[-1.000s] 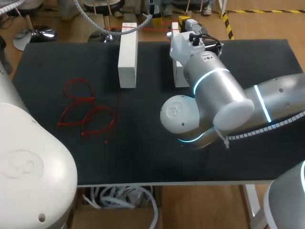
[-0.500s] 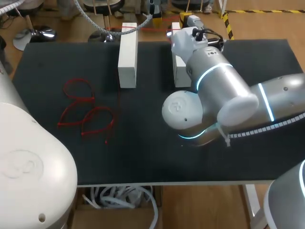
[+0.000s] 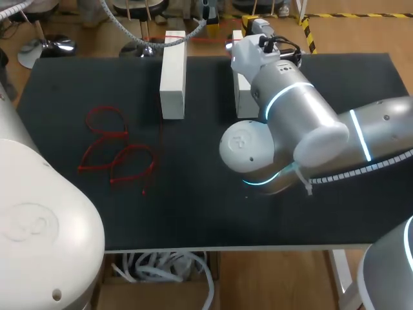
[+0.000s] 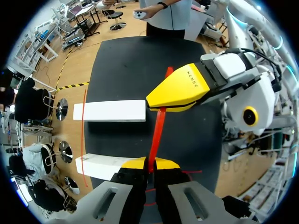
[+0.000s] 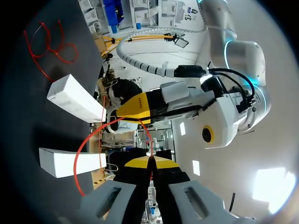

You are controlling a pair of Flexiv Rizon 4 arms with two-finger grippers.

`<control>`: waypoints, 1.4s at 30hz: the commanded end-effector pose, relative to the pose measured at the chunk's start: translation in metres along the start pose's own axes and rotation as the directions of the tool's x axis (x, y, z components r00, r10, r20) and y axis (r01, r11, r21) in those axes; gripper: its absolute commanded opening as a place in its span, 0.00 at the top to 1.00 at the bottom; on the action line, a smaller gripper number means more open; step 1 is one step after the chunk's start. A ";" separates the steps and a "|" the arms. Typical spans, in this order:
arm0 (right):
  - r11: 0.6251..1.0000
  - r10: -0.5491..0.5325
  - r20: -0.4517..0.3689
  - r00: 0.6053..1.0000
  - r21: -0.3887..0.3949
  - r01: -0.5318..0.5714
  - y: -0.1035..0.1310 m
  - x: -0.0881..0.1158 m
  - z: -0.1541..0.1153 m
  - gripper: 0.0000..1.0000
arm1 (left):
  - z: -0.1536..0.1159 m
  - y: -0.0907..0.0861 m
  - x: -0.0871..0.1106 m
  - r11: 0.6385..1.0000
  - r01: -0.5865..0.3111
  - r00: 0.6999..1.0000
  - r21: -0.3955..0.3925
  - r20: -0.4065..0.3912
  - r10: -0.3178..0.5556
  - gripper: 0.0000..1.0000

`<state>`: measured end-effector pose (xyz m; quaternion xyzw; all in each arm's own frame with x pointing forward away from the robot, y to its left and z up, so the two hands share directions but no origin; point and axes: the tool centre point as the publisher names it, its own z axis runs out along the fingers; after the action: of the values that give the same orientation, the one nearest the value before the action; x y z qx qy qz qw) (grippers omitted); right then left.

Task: Grab the tape and strap the tape.

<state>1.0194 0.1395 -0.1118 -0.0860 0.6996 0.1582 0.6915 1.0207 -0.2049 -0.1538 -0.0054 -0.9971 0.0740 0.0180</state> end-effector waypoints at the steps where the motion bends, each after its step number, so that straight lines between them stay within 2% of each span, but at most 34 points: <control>1: 1.000 -0.005 0.005 1.000 0.011 0.005 0.007 0.002 0.004 1.00 | -0.001 -0.001 -0.001 1.000 0.000 1.000 -0.004 -0.002 0.000 1.00; 18: 0.995 -0.102 0.008 0.995 -0.005 0.102 0.000 0.018 -0.001 1.00 | -0.001 -0.001 -0.001 1.000 0.000 1.000 -0.004 -0.002 0.000 1.00; 30: 0.993 -0.114 0.013 0.993 0.017 0.114 -0.003 0.016 0.003 1.00 | -0.001 -0.001 -0.001 1.000 0.000 1.000 -0.004 -0.002 0.000 1.00; 42: 0.986 -0.164 0.027 0.986 0.001 0.164 -0.005 0.019 0.003 1.00 | -0.001 -0.001 -0.001 1.000 0.000 1.000 -0.004 -0.002 0.000 1.00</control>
<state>1.0210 0.1392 -0.1311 -0.1345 0.6834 0.1048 0.7099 1.0207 -0.2048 -0.1537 -0.0054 -0.9971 0.0740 0.0180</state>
